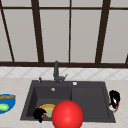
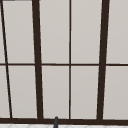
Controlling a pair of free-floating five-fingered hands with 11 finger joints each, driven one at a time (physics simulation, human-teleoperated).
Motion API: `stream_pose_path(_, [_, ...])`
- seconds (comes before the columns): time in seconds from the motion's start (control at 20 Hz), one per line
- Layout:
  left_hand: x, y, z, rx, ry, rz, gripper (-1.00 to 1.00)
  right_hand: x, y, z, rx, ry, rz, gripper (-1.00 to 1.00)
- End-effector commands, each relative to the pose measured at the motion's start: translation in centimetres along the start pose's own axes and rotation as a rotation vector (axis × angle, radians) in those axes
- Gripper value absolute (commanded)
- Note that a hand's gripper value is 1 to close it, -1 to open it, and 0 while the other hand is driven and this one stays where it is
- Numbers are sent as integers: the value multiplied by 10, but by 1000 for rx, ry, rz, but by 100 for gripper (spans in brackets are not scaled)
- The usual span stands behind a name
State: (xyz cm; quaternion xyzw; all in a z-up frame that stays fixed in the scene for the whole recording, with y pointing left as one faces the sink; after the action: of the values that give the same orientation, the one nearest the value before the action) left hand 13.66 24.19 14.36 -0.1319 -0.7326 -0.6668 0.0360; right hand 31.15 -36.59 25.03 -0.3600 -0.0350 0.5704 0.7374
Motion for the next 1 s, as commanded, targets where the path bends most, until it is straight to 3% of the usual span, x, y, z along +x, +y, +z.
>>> stream_pose_path(0.0, [0, 0, 0, 0, 0, 0, 0, 23, -11, 24, -25, 14, -1, 100])
stream_pose_path(0.6, [0, 0, 0, 0, 0, 0, 0, 111, -37, 65, -11, 25, 12, 100])
stream_pose_path(0.85, [0, 0, 0, 0, 0, 0, 0, 136, -59, 54, 22, 43, -29, 100])
stream_pose_path(0.95, [0, 0, 0, 0, 0, 0, 0, 158, -64, 61, -8, 29, 9, 100])
